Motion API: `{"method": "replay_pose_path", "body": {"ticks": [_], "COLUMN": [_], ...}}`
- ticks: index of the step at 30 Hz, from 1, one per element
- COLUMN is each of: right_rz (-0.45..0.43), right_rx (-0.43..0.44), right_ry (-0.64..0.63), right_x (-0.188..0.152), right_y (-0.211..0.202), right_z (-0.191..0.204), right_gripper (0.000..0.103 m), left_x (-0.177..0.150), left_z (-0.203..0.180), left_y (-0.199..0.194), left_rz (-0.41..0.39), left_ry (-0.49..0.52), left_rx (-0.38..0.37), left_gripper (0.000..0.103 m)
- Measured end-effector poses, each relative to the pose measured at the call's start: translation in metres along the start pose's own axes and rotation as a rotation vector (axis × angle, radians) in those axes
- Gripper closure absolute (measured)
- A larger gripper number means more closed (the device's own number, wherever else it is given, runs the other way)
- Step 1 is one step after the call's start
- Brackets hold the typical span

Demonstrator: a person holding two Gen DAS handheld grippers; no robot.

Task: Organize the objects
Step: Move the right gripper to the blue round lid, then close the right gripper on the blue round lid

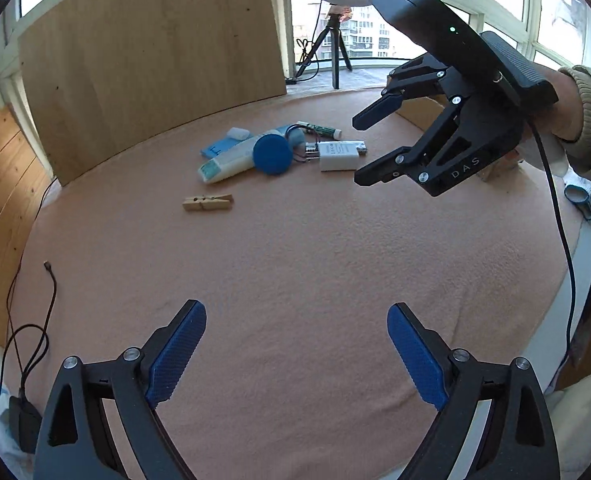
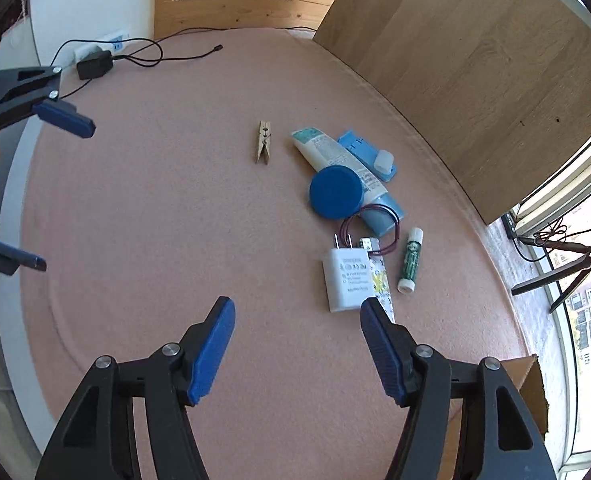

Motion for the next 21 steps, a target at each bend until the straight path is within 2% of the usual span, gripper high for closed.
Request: {"method": "replay_pose_path", "body": {"ticks": [2, 4, 7, 13, 17, 18, 19, 21], "right_rz": [-0.005, -0.009, -0.008, 0.029, 0.035, 0.031, 0.031, 0.027], "right_rx": [-0.020, -0.118, -0.205, -0.213, -0.238, -0.238, -0.230, -0.216], "right_ry": [0.067, 0.112, 0.199, 0.172, 0.218, 0.233, 0.249, 0.262], "right_x": [0.014, 0.025, 0.035, 0.047, 0.045, 0.045, 0.045, 0.043], "right_y": [0.021, 0.039, 0.059, 0.089, 0.100, 0.101, 0.102, 0.102], "right_z": [0.002, -0.005, -0.021, -0.023, -0.032, -0.034, -0.035, -0.035], "right_gripper": [0.042, 0.042, 0.042, 0.042, 0.042, 0.046, 0.058, 0.057], "left_x": [-0.012, -0.022, -0.033, -0.046, -0.048, -0.048, -0.048, -0.048], "left_z": [0.018, 0.033, 0.050, 0.067, 0.069, 0.069, 0.069, 0.069], "left_y": [-0.004, -0.007, -0.012, -0.015, -0.013, -0.012, -0.011, -0.008], "left_rz": [0.000, 0.002, 0.005, 0.011, 0.022, 0.024, 0.026, 0.029], "left_ry": [-0.048, -0.097, -0.151, -0.205, -0.226, -0.226, -0.225, -0.231], "left_rx": [0.022, 0.044, 0.077, 0.113, 0.122, 0.122, 0.124, 0.127], "left_gripper": [0.009, 0.009, 0.008, 0.008, 0.008, 0.008, 0.008, 0.008]}}
Point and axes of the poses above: each gripper's, at about its wrist camera, not at the fingertips, and y roughly the way its jaws point, z to its left, x to its top, the point moved 2 cm from there along y, roughly the way its jaws point, and after that the axes turned 14 degrees about -z, right-handed, at the moved point
